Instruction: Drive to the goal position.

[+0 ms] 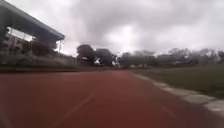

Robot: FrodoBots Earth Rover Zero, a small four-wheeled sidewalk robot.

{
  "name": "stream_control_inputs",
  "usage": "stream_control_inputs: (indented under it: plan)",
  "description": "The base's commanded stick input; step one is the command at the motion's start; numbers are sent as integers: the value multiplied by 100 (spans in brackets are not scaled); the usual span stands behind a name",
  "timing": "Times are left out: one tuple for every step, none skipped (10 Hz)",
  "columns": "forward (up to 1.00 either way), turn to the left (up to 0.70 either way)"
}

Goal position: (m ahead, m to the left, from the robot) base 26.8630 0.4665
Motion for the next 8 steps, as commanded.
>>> stream_control_inputs:
  plan:
    - [50,2]
    - [50,2]
    - [50,2]
    - [50,2]
    - [50,2]
    - [50,2]
    - [50,2]
    - [50,2]
